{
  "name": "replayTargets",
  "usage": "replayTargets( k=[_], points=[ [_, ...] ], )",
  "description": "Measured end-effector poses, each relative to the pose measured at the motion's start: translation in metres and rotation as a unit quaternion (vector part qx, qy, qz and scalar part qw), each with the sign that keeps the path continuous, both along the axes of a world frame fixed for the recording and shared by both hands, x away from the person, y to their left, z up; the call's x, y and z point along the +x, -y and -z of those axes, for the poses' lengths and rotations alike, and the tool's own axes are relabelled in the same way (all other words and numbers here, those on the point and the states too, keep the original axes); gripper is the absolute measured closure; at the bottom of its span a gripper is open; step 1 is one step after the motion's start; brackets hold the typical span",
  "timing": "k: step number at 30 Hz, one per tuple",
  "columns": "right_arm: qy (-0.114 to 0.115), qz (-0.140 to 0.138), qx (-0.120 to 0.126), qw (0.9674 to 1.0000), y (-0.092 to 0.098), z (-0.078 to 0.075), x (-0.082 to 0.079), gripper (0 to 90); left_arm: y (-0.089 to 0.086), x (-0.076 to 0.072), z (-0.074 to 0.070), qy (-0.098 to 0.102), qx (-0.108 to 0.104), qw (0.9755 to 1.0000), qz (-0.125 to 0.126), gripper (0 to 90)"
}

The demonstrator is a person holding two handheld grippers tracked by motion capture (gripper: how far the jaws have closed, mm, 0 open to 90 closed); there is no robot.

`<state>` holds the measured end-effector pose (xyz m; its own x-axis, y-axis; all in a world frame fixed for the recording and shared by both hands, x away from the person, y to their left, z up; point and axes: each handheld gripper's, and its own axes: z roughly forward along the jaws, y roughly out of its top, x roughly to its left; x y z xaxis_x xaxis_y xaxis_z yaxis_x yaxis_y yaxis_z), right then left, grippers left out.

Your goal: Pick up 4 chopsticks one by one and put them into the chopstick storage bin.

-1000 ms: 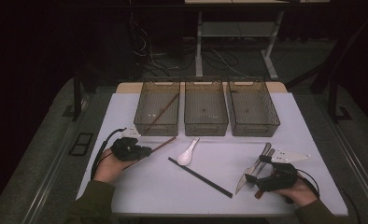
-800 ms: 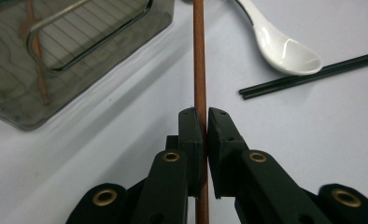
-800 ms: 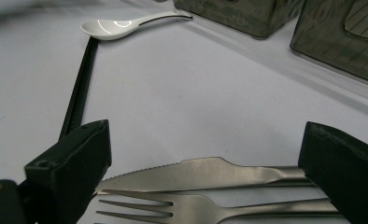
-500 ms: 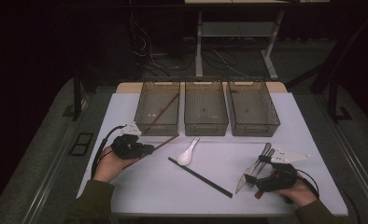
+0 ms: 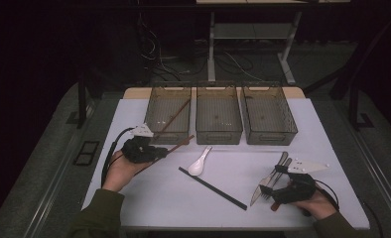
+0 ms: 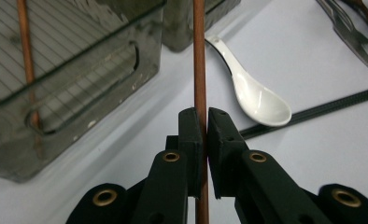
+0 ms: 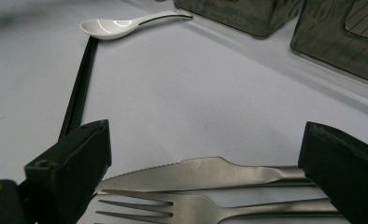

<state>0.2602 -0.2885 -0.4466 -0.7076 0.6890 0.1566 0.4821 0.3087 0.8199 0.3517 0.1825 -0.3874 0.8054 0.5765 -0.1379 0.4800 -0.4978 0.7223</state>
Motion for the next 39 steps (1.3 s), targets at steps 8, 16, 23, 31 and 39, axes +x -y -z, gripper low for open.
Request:
replayTargets(
  k=[8,16,23,31,39],
  points=[
    [-0.001,0.0,0.0,1.0,0.001,0.0,0.0,2.5,0.007,0.011,-0.011,0.01,-0.006,0.9999,-0.006,83.5],
    [-0.001,0.001,-0.001,1.0,0.001,0.0,0.0,2.5,0.012,0.021,-0.023,0.019,-0.013,0.9996,-0.015,83.5],
    [-0.001,0.001,0.0,1.0,0.001,0.0,0.0,2.5,0.015,0.033,-0.033,0.023,-0.01,0.9994,-0.023,83.5],
    [-0.001,0.002,0.0,1.0,0.001,0.0,0.0,2.5,0.019,0.05,-0.041,0.024,-0.015,0.999,-0.034,83.5],
    [-0.002,0.003,0.001,1.0,0.001,-0.001,0.0,2.5,0.023,0.068,-0.048,0.031,-0.012,0.9982,-0.049,83.5]
  ],
)
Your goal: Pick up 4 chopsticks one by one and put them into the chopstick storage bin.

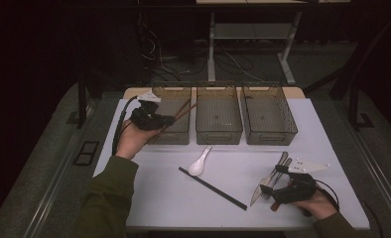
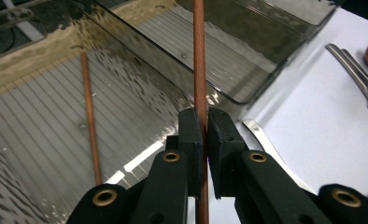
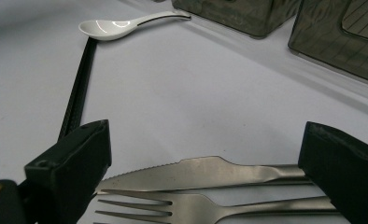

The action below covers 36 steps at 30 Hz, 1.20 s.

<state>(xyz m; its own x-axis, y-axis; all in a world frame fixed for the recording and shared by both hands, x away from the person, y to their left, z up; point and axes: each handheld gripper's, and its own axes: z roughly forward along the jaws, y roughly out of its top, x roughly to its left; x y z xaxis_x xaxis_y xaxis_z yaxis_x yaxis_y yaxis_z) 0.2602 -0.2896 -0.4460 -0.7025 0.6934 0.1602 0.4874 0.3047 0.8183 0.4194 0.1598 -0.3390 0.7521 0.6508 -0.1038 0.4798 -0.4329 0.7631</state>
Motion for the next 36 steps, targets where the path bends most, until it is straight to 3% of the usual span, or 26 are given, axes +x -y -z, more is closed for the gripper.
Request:
replayTargets(
  k=[8,14,24,36],
  points=[
    [0.0,0.0,0.001,1.0,0.0,0.0,0.0,2.5,0.0,0.019,0.001,0.004,-0.005,0.9996,-0.026,83.5],
    [-0.001,0.001,0.001,1.0,0.0,0.0,0.0,2.5,-0.001,0.035,-0.001,0.011,0.009,0.999,-0.041,83.5],
    [0.003,-0.001,0.004,1.0,0.0,-0.001,0.0,2.5,-0.005,0.063,-0.001,0.019,0.0,0.9975,-0.068,83.5],
    [0.005,-0.004,0.004,1.0,0.0,-0.001,-0.001,2.5,0.007,0.09,0.004,0.024,-0.009,0.9965,-0.079,83.5]
  ],
)
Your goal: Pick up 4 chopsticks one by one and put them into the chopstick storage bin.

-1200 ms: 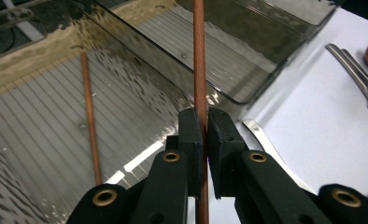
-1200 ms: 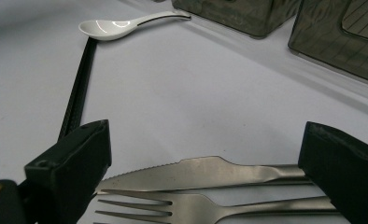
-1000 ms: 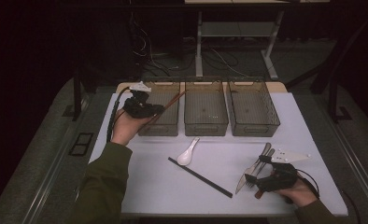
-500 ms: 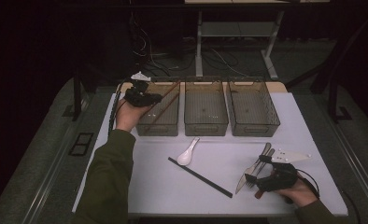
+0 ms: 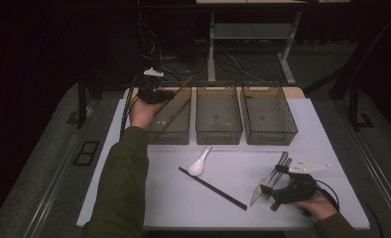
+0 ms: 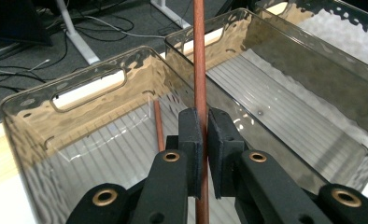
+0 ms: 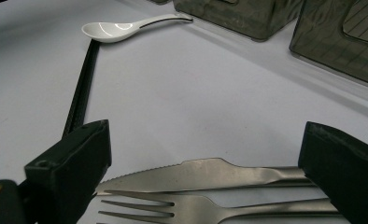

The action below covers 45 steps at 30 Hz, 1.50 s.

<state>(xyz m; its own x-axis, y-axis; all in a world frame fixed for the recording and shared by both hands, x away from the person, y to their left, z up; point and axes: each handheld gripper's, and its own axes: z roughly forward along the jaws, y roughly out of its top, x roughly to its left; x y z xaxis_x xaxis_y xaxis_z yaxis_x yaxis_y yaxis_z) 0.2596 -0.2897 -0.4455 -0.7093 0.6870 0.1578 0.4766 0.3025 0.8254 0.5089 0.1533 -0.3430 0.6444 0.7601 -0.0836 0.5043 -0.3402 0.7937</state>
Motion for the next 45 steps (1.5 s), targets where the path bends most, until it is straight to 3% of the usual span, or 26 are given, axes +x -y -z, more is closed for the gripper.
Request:
replayTargets(
  k=[4,10,20,24,27,32,42,45],
  points=[
    [-0.001,0.0,0.0,1.0,0.0,0.0,-0.001,2.5,0.003,0.005,0.009,-0.004,-0.006,0.9999,-0.011,83.5],
    [-0.001,0.0,-0.001,1.0,0.0,0.0,-0.001,2.5,0.005,0.011,0.02,-0.015,0.003,0.9996,-0.025,83.5],
    [-0.001,0.0,-0.002,1.0,0.0,0.0,-0.001,2.5,0.005,0.017,0.038,-0.047,0.025,0.9971,-0.054,83.4],
    [-0.001,0.0,-0.002,1.0,0.0,0.0,-0.001,2.5,0.003,0.019,0.041,-0.059,0.022,0.9959,-0.065,83.1],
    [-0.001,0.0,-0.001,1.0,0.0,0.0,-0.001,2.5,0.003,0.019,0.041,-0.053,0.028,0.9957,-0.071,76.0],
    [0.0,0.0,-0.002,1.0,0.0,0.0,-0.001,2.5,0.004,0.017,0.039,-0.046,0.036,0.9962,-0.064,71.5],
    [0.0,0.0,-0.003,1.0,0.0,0.0,-0.001,2.5,0.003,0.008,0.029,-0.032,0.032,0.9979,-0.045,61.8],
    [0.0,0.0,-0.003,1.0,0.0,0.0,-0.001,2.5,0.002,0.003,0.026,-0.027,0.021,0.9987,-0.038,58.3]
  ],
)
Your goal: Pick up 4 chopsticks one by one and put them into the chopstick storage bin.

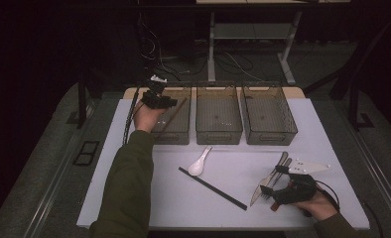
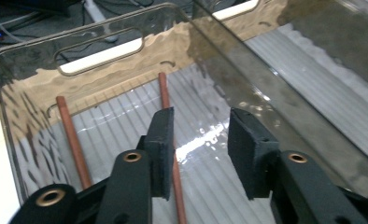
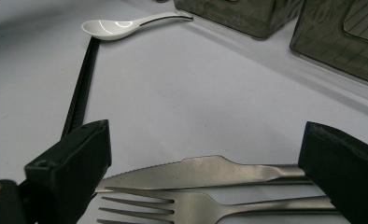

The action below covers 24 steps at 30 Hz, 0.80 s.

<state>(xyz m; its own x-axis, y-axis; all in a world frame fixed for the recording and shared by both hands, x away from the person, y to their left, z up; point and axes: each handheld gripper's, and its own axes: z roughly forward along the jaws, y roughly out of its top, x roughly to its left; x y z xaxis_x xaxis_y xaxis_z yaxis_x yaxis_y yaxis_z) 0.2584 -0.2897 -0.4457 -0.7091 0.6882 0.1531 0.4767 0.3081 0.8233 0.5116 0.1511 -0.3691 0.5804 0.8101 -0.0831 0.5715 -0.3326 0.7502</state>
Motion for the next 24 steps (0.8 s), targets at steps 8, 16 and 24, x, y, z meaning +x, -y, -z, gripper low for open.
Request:
replayTargets(
  k=[8,16,24],
  points=[
    [-0.002,0.0,-0.002,1.0,0.0,0.001,0.0,2.5,-0.007,-0.016,-0.005,0.004,-0.006,0.9995,0.031,50.6],
    [-0.002,0.001,-0.003,1.0,0.0,0.001,0.001,2.5,-0.014,-0.035,-0.008,0.005,-0.022,0.998,0.06,44.0],
    [-0.005,0.003,-0.003,1.0,-0.001,0.001,0.001,2.5,-0.018,-0.054,-0.01,0.003,-0.038,0.9958,0.083,38.6]
  ],
)
